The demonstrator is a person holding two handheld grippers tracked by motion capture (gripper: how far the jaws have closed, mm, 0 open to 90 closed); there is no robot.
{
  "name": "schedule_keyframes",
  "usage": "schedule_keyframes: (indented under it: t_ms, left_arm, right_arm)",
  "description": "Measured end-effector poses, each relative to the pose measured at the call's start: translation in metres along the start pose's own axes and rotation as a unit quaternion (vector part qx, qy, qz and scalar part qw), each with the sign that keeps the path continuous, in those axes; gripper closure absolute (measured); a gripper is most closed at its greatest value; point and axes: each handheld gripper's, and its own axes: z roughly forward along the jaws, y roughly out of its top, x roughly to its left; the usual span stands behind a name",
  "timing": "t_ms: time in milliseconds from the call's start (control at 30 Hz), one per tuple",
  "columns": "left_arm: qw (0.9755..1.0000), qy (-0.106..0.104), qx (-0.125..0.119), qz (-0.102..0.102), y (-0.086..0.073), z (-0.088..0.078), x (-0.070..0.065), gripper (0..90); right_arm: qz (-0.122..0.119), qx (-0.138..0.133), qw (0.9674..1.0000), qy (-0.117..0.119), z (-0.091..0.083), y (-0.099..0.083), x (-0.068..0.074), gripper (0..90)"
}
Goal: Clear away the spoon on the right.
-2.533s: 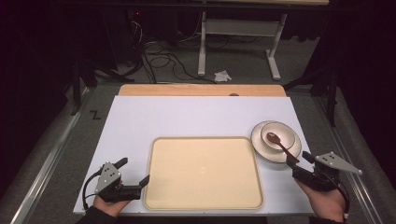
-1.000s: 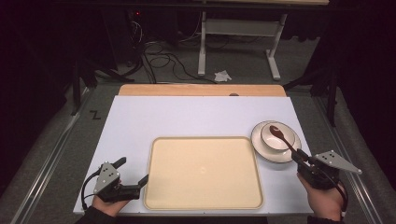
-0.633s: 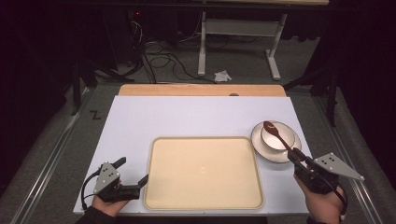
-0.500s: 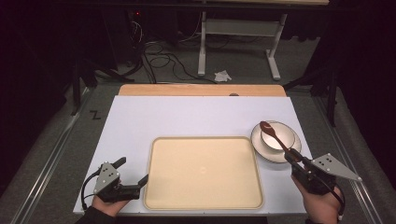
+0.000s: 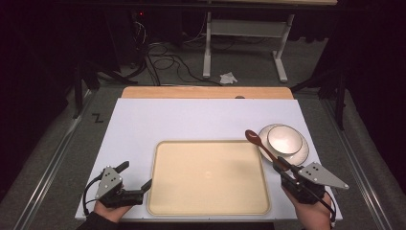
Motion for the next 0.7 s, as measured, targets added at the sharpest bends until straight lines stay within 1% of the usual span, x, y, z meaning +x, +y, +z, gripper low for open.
schedule_keyframes:
  t_ms: [267, 333, 500, 533, 567, 600, 633, 667, 700]
  left_arm:
    - [1.0000, -0.002, -0.001, 0.001, 0.000, 0.000, 0.000, 0.9]
    - [1.0000, -0.001, -0.001, 0.001, 0.000, 0.000, 0.000, 1.0]
    - [1.0000, -0.002, -0.002, -0.001, 0.000, 0.000, 0.001, 1.0]
    - [1.0000, -0.002, -0.001, -0.002, 0.000, 0.000, 0.001, 0.9]
    - [1.0000, -0.002, -0.001, -0.002, 0.000, 0.000, 0.001, 0.9]
    - [1.0000, -0.003, -0.001, -0.002, 0.000, 0.001, 0.001, 0.9]
    - [1.0000, -0.003, 0.000, -0.002, 0.000, 0.001, 0.000, 0.9]
    - [1.0000, -0.003, 0.000, -0.002, 0.000, 0.001, 0.000, 1.0]
    - [1.0000, -0.003, 0.000, -0.003, 0.000, 0.001, 0.000, 1.0]
  right_arm:
    - [-0.015, 0.008, 0.9994, 0.030, 0.013, 0.000, 0.024, 77.0]
    - [-0.024, 0.009, 0.9991, 0.034, 0.016, 0.000, 0.028, 77.0]
    - [-0.025, 0.023, 0.9987, 0.037, 0.022, -0.005, 0.029, 77.1]
    - [-0.018, 0.029, 0.9987, 0.038, 0.026, -0.009, 0.029, 77.1]
    - [-0.018, 0.029, 0.9987, 0.038, 0.026, -0.009, 0.029, 77.1]
    - [-0.020, 0.035, 0.9985, 0.038, 0.028, -0.011, 0.028, 77.0]
    - [-0.016, 0.038, 0.9984, 0.038, 0.030, -0.013, 0.028, 77.0]
    - [-0.016, 0.049, 0.9980, 0.036, 0.033, -0.018, 0.026, 77.0]
    - [-0.016, 0.049, 0.9980, 0.036, 0.033, -0.018, 0.026, 77.0]
